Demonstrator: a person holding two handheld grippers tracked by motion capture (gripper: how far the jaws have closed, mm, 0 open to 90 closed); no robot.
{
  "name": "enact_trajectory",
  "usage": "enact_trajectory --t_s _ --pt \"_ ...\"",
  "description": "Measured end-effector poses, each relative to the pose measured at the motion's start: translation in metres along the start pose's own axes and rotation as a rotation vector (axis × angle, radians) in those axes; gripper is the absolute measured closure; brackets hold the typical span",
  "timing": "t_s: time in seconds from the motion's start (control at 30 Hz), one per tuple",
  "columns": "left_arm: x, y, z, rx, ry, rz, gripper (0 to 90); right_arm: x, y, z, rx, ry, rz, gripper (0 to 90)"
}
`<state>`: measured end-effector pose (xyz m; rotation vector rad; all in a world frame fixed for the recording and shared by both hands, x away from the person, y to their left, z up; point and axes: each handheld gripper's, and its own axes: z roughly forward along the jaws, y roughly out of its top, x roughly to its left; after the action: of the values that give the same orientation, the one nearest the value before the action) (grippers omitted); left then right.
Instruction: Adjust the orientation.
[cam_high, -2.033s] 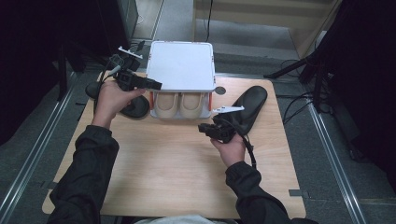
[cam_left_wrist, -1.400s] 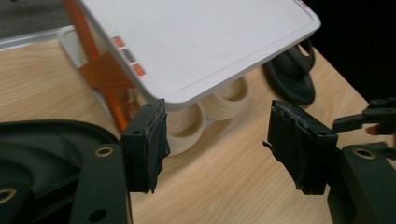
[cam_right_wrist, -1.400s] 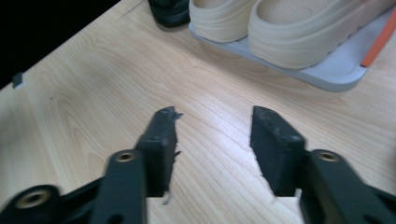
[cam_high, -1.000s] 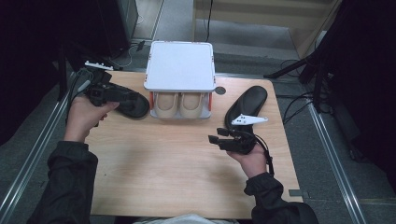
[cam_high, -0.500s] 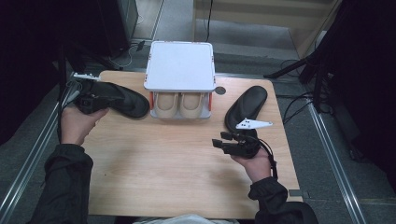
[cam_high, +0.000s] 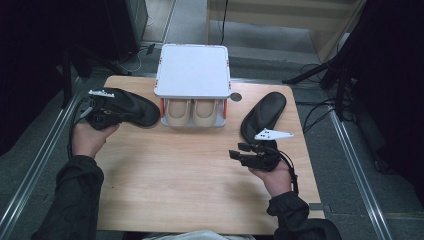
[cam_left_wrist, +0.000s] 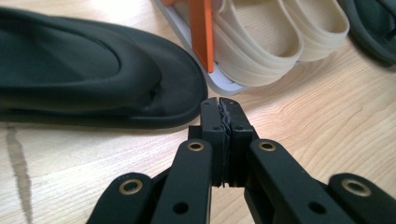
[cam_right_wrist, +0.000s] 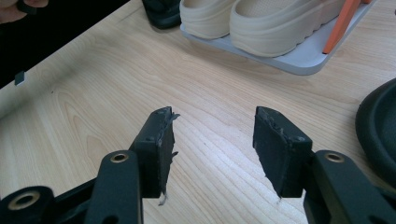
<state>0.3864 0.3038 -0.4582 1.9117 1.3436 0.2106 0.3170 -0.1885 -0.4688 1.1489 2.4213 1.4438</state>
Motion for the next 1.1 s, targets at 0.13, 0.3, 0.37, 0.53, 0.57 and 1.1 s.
enact_trajectory --t_s 0.13,0.3,0.37,0.53,0.57,1.1 --pt "0.003 -0.002 0.012 0.011 0.006 0.000 89.9 0.000 0.000 0.001 0.005 -0.001 0.003 48.8" --pt "0.010 -0.005 0.030 0.038 0.017 -0.008 90.0 -0.001 -0.001 0.000 0.004 -0.006 0.000 48.8" --pt "0.011 -0.006 0.043 0.073 0.029 0.014 90.0 -0.002 -0.002 -0.003 -0.001 -0.011 0.002 49.0" --pt "0.013 -0.007 0.057 0.104 0.040 0.009 90.0 -0.003 -0.004 -0.006 -0.006 -0.016 0.012 49.1" --pt "0.014 -0.007 0.063 0.118 0.047 0.007 90.0 -0.003 -0.004 -0.006 -0.008 -0.018 0.012 49.1" --pt "0.021 0.004 0.083 0.080 0.061 -0.031 90.0 -0.004 -0.015 -0.021 -0.021 -0.061 0.040 50.0"
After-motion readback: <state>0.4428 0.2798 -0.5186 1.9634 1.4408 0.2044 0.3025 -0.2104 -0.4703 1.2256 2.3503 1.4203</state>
